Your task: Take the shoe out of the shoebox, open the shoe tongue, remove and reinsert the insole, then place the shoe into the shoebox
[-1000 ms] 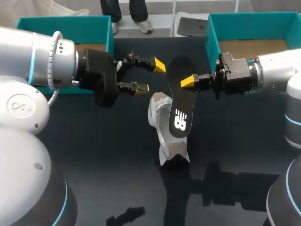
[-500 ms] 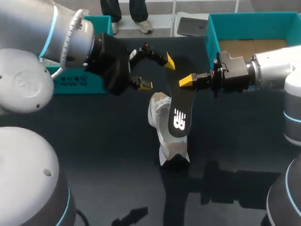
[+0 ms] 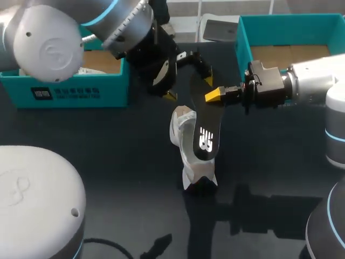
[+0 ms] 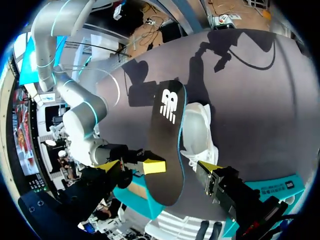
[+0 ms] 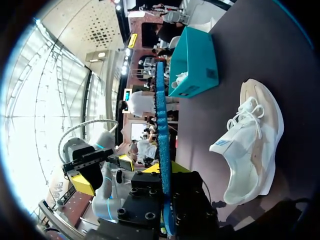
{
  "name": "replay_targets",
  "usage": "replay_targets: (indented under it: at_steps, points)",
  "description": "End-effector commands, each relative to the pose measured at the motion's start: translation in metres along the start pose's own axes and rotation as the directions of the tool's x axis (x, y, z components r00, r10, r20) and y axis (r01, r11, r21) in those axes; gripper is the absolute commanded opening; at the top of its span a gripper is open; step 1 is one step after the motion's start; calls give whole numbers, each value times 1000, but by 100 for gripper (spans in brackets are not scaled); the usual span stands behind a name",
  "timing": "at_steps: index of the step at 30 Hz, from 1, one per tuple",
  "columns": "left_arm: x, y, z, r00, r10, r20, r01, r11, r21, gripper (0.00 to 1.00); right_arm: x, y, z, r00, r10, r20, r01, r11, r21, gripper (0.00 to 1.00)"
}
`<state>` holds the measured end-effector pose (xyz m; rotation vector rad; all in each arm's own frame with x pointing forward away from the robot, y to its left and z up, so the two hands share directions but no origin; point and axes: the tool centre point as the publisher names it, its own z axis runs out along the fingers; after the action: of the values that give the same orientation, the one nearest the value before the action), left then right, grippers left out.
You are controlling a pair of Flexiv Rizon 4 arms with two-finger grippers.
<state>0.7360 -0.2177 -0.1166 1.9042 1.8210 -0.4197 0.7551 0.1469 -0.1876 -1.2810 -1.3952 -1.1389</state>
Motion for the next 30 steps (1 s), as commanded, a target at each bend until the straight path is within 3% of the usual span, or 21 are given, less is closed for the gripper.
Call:
replay_targets:
  at_steps: [1, 14, 30]
  points:
    - [-6, 5, 0, 790, 28, -612, -13, 1000, 29, 100, 2, 1, -2, 1000, -2, 8, 2, 1000, 4, 0]
    - [-27, 12, 10, 836, 14, -548, -12, 1000, 7, 100, 1, 1, -4, 1000, -7, 10, 7, 1000, 3, 0]
    - [-26, 12, 13, 868, -23, -496, 17, 1000, -16, 100, 0, 4, -9, 1000, -11, 15, 11, 1000, 13, 0]
